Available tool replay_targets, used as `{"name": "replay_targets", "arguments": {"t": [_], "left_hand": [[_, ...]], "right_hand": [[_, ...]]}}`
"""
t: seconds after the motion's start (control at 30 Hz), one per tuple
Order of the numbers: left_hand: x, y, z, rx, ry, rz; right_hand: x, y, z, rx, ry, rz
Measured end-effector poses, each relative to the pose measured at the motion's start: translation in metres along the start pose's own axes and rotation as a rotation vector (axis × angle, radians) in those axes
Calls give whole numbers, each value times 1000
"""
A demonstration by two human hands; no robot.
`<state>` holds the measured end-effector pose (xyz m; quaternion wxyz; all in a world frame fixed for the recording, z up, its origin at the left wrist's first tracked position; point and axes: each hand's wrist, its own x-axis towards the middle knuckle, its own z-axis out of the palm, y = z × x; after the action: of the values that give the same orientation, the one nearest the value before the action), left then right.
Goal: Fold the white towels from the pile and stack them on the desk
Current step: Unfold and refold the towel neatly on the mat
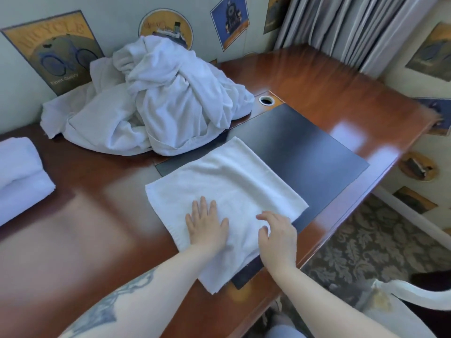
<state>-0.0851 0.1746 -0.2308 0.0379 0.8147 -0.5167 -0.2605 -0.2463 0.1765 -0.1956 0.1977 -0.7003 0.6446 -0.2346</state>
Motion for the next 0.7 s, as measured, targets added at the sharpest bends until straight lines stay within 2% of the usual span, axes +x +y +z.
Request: {"name": "replay_targets", "arguments": {"t": [0.1,0.13,0.27,0.33,0.5,0.6,0.7], "left_hand": [[6,17,7,-38,31,-126],[10,21,9,-49,47,-159],[13,30,26,-1,156,-245],[12,32,33,35,214,-283],[17,46,29,-35,279,-368],[14,58,24,-167,368,-431],[-2,62,30,-284,453,-480]], "right_hand": [[57,41,-20,2,20,57],[75,54,-25,-33,-24,19],[119,104,-33,-376,-315,-334],[128,124,-36,-428,-387,-367],[144,153,-53,-64,-497,-377],[154,165,-58,-23,-515,-445],[155,164,-52,-13,-452,-434]]}}
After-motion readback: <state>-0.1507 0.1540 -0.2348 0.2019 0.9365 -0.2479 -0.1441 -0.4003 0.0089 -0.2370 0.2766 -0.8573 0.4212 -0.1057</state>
